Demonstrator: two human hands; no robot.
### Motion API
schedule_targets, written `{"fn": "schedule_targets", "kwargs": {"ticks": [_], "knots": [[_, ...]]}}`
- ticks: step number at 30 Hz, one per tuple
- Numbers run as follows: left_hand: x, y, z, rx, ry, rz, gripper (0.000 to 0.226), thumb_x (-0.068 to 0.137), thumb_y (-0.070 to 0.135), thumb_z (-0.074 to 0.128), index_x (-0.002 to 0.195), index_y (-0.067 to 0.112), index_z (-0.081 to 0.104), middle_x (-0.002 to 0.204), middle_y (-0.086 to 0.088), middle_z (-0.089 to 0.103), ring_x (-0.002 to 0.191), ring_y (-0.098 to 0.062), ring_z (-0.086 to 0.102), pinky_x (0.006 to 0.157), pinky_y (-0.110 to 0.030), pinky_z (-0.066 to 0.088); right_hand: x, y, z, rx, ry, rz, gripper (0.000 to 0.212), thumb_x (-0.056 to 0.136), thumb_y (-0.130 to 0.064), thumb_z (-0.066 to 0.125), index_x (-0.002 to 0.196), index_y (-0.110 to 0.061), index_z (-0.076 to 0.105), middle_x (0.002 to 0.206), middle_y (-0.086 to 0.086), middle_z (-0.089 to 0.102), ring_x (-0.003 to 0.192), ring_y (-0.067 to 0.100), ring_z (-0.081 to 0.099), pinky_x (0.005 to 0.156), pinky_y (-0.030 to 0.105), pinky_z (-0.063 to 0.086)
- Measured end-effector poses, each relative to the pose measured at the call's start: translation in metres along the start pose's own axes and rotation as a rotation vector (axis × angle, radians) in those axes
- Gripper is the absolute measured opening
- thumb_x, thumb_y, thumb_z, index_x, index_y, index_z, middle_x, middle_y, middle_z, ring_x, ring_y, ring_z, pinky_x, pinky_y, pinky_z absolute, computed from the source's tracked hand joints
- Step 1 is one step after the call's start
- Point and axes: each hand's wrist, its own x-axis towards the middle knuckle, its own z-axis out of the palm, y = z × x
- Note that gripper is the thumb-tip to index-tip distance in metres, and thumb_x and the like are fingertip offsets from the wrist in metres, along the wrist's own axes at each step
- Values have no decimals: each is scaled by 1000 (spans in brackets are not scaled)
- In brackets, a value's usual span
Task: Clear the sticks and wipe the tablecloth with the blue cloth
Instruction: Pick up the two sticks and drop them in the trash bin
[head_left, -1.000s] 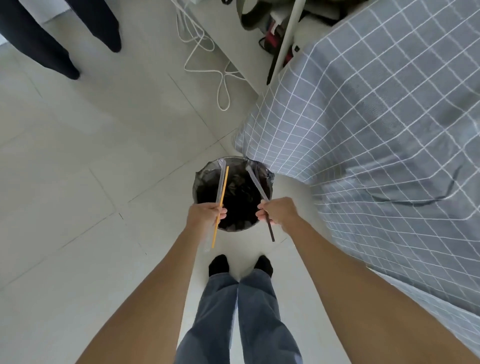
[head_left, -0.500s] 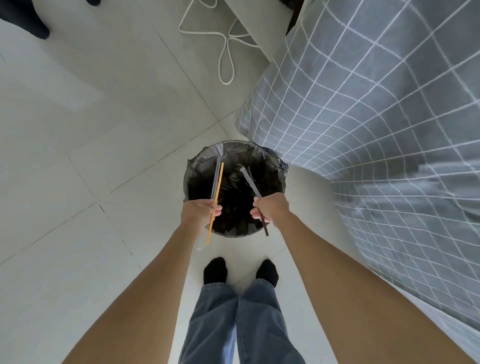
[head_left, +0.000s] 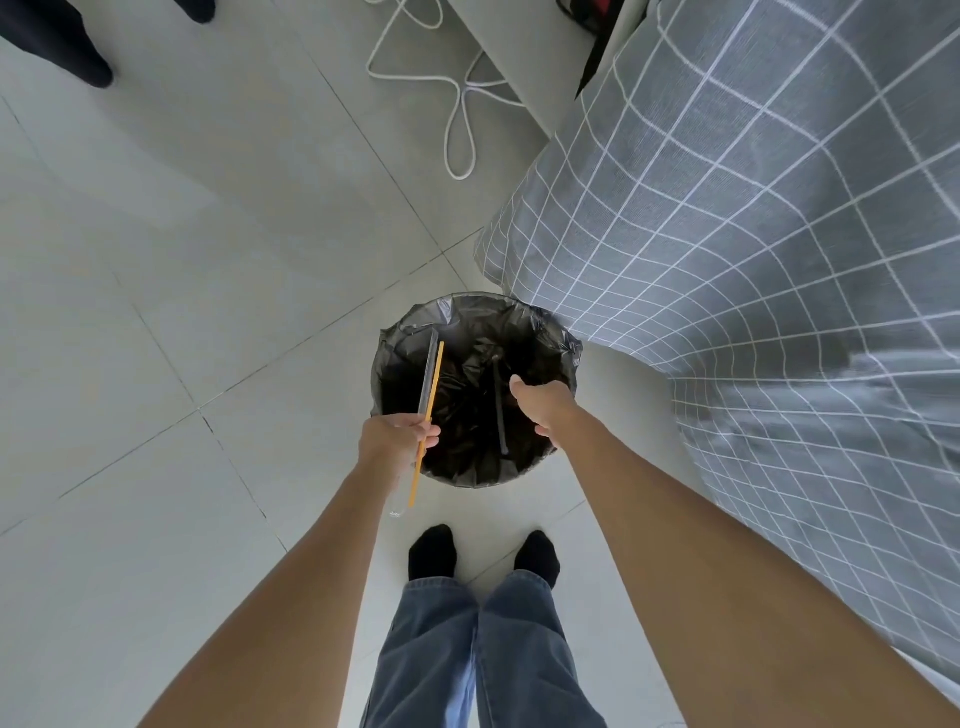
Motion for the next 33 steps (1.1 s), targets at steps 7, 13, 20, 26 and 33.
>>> {"fn": "schedule_targets", "kwargs": {"ticks": [7,13,20,26,33], "knots": [[6,7,12,12,-16,-83,25,92,23,59,101,1,65,92,-8,67,83,-16,65,81,-31,55,5,8,-5,35,-9,3,70,91,-52,49,142,-6,34,141,9,43,119,27,49,103,38,43],[-5,14,20,720,-66,160,59,101,40,31,152,15,14,159,-10,10,146,-30,12,115,-42,18,3,15,-14,-121,-17,-71,61,95,-51,40,128,1,48,117,11,56,104,27,54,106,38,38],[-38,31,14,1180,-34,358,62,101,42,25,151,9,8,159,-13,2,147,-27,4,117,-49,15,-42,9,-25,-495,-41,-230,63,100,-49,27,144,-6,34,149,12,36,135,31,34,110,37,28],[-103,69,-2,1249,3,383,62,101,43,24,151,10,9,159,-11,3,147,-25,6,115,-45,15,-112,-1,-43,-770,-6,-359,64,99,-46,31,151,-12,15,154,9,26,141,28,25,111,40,28],[-208,116,-21,1282,43,473,62,100,41,26,151,10,10,160,-8,7,146,-23,9,115,-45,15,-218,-24,-78,-928,135,-495,63,99,-44,33,149,-10,18,150,11,30,139,28,25,109,43,29]]}}
